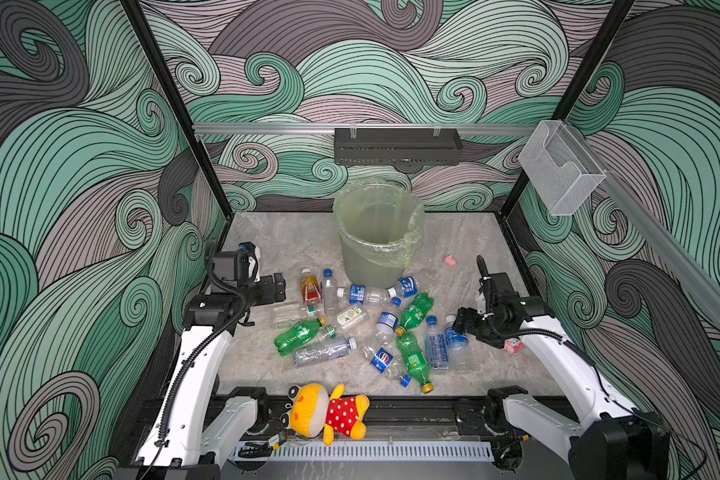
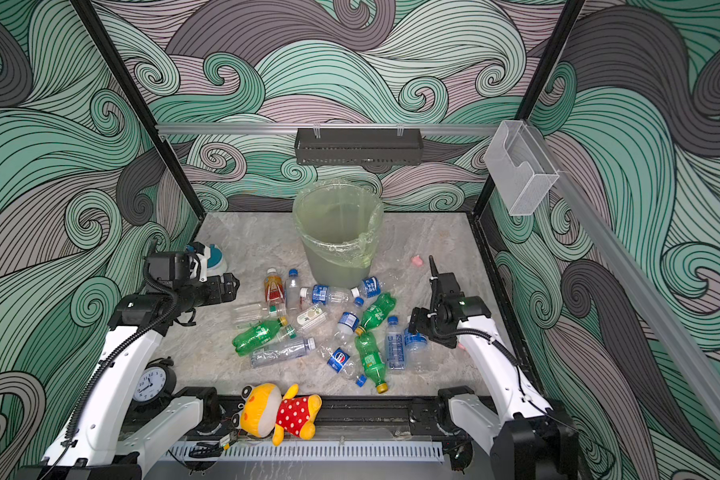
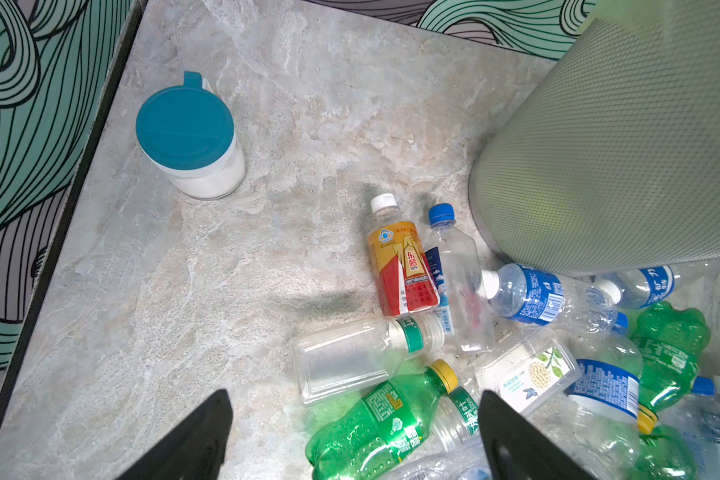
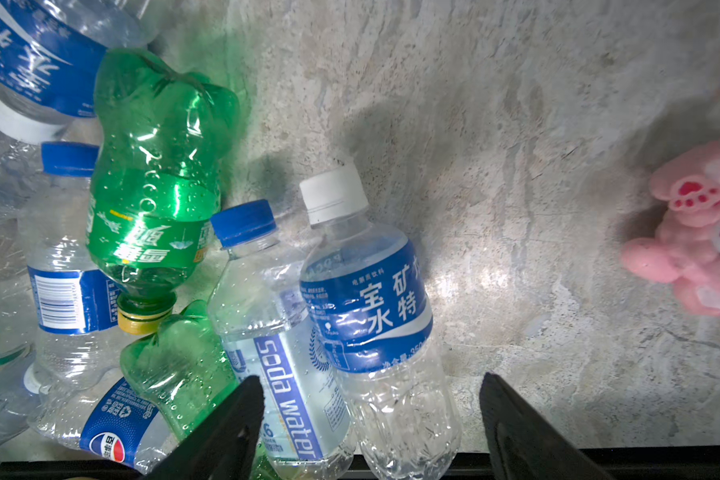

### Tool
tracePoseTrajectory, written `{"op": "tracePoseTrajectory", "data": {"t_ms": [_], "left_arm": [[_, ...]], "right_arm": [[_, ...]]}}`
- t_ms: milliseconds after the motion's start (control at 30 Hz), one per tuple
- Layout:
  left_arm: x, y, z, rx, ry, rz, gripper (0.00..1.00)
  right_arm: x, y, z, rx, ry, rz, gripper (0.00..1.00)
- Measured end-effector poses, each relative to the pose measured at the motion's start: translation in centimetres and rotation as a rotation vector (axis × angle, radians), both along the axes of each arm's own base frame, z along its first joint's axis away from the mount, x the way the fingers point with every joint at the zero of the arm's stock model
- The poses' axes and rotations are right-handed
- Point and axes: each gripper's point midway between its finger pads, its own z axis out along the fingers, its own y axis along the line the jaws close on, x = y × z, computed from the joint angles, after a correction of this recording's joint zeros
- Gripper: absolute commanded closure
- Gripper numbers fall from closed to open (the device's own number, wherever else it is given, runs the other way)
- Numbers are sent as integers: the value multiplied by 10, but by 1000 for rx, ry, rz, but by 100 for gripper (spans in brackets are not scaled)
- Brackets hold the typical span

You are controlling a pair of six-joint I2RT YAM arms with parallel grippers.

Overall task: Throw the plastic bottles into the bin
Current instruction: 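Lower the right gripper onto the white-capped blue-label water bottle and grasp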

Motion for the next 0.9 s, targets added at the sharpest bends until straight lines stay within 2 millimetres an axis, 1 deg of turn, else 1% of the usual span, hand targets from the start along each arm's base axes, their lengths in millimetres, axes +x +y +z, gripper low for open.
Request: {"op": "tracePoseTrajectory", "data": {"t_ms": [133,300,500,667,800,900], "left_arm": [[-5,0,2,-1,-4,1,5],[-12,0,6,-7,-16,7,5],[-22,0,7,-26,-32,27,5],[-25,0,0,-45,-19,46,5],[-25,-1,-10,-59,9,55,5],[-26,-1,-11,-70,13,60,5]], "right_arm": [[-4,2,-11,8,29,-13,22],[-11,3,-30,5,77,-23,24],[-8,4,-46,-2,114,-22,28],[-1,3,-52,-18,109,-21,30],[2,1,-56,-29,100,-20,31],[5,1,-59,-31,94,-20,31]]}}
